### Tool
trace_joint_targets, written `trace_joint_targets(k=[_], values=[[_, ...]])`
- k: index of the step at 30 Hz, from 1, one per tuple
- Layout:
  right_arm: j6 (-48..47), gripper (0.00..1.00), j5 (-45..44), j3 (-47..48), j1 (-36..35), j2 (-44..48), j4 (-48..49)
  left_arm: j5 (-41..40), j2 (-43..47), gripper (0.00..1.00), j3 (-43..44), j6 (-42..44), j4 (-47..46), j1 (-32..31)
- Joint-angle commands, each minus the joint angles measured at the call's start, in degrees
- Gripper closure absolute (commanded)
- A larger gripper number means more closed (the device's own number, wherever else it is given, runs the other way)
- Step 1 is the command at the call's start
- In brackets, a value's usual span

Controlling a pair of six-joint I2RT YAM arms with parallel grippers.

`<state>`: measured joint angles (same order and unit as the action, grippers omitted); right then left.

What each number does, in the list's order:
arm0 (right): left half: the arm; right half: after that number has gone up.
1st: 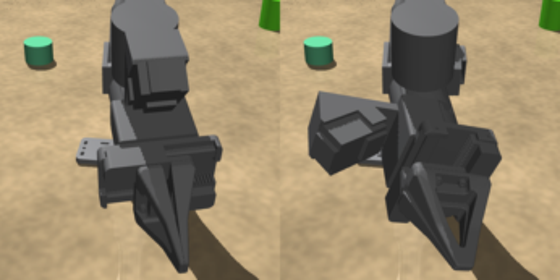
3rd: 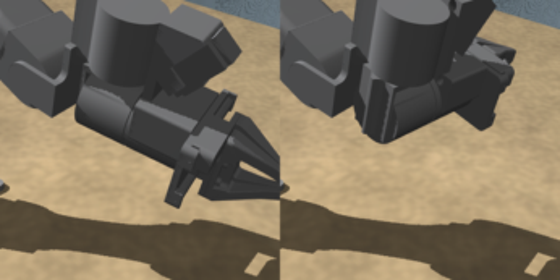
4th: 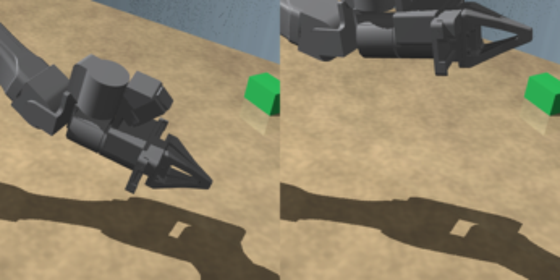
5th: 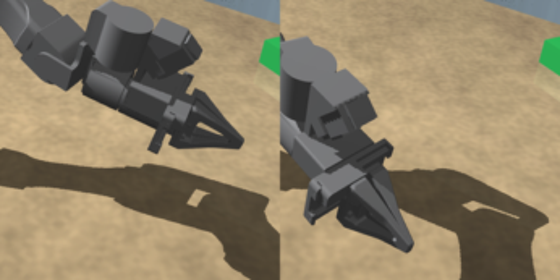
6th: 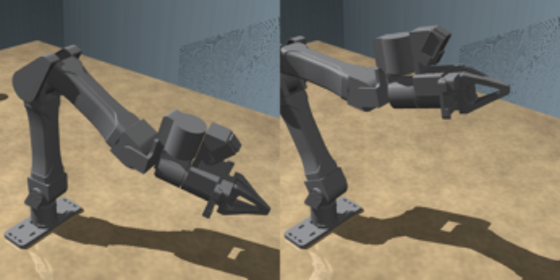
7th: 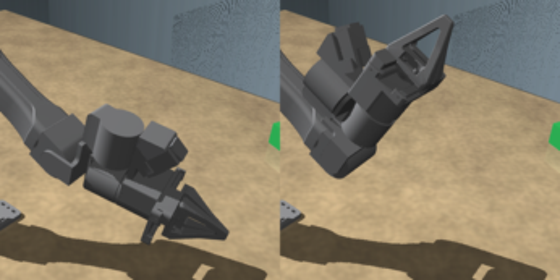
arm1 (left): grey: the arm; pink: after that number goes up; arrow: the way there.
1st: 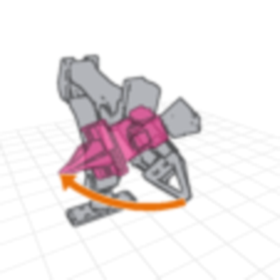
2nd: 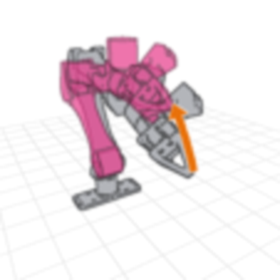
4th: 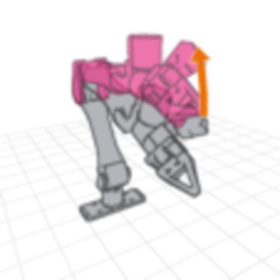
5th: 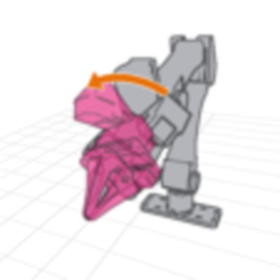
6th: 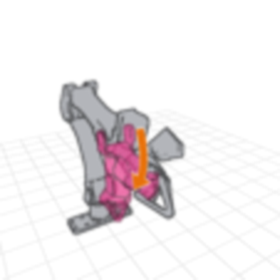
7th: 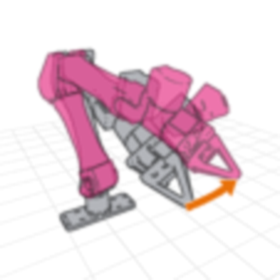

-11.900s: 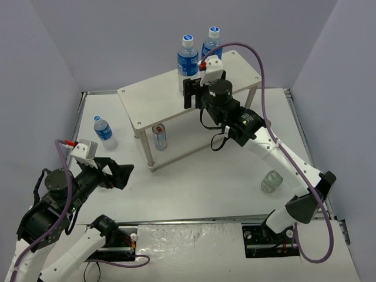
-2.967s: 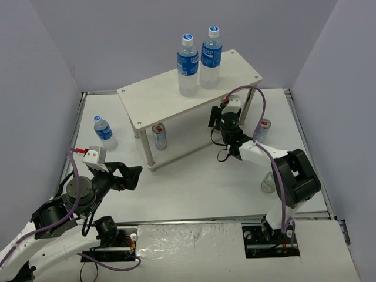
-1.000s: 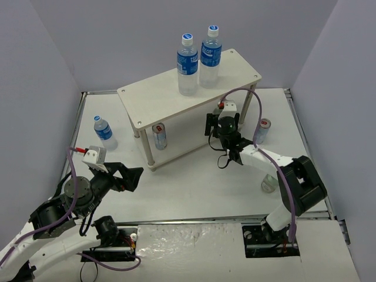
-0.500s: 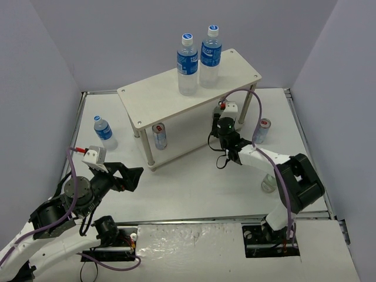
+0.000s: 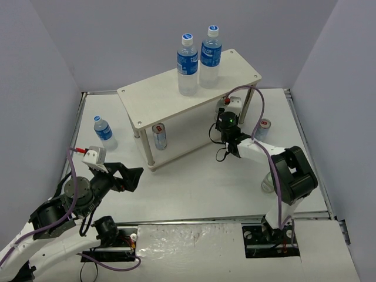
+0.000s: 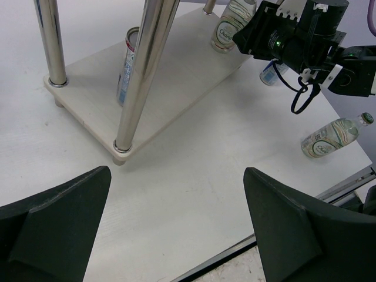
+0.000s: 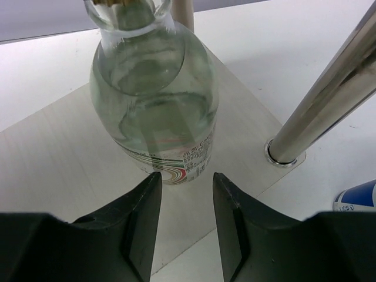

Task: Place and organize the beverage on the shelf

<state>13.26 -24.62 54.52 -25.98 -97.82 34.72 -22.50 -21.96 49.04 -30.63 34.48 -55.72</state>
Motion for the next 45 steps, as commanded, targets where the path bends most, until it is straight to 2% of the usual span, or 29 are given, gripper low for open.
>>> trace_joint_targets(k=[1,10,13,18,22,25,26,30,32,35,37,39,41,45], values=[[0.37,0.64,-1.93,3.13,1.45,-0.79,1.58,-0.35,-0.81,0.06,1.06,0.05,-0.03,0.35],[0.02,0.64,0.97,3.49,2.42,-0.09,-0.08,-1.49,-2.12,0.06,1.24,0.49,-0.11,0.35],[0.19,0.64,2.91,0.77,1.72,3.5,-1.32,-1.49,-1.95,0.06,1.59,0.75,-0.2,0.35],[1.59,0.61,6.15,-4.85,-0.39,15.27,-6.23,-2.81,-1.69,0.06,2.64,1.54,-0.38,0.35],[3.79,0.51,10.28,-9.34,-1.36,23.19,-12.73,-2.55,-2.39,0.06,1.94,1.45,-2.04,0.35],[5.55,0.43,11.69,-13.82,-1.27,29.51,-13.71,-2.46,-4.14,0.06,0.1,2.5,-4.33,0.35],[5.73,0.36,11.88,-14.96,-0.92,32.31,-14.15,-2.02,-5.54,0.06,-0.6,3.55,-5.29,0.35],[8.45,0.27,6.7,-13.48,-0.65,39.62,-21.0,6.92,-8.01,0.06,-2.36,6.02,-10.04,0.27],[10.47,0.24,3.89,-12.34,-0.39,44.09,-25.47,15.18,-9.59,0.06,-2.63,7.59,-12.85,0.27],[12.4,0.21,-1.82,-9.44,-0.48,47.8,-32.07,20.73,-12.05,0.06,-1.75,8.57,-13.82,0.09],[13.02,0.19,-6.29,-6.64,-0.39,48.07,-35.92,22.49,-12.58,0.06,-3.32,8.05,-16.44,0.0],[13.29,0.16,-9.38,-3.74,-0.39,46.67,-39.28,28.11,-13.98,0.06,-5.08,7.17,-22.77,-0.09],[13.64,0.09,-15.35,0.14,-0.22,45.53,-42.62,30.92,-16.17,0.06,-6.06,6.9,-25.94,-0.26],[15.48,0.08,-21.86,2.78,0.4,44.82,-47.8,32.25,-19.17,0.06,-7.81,6.55,-31.3,-0.7]])
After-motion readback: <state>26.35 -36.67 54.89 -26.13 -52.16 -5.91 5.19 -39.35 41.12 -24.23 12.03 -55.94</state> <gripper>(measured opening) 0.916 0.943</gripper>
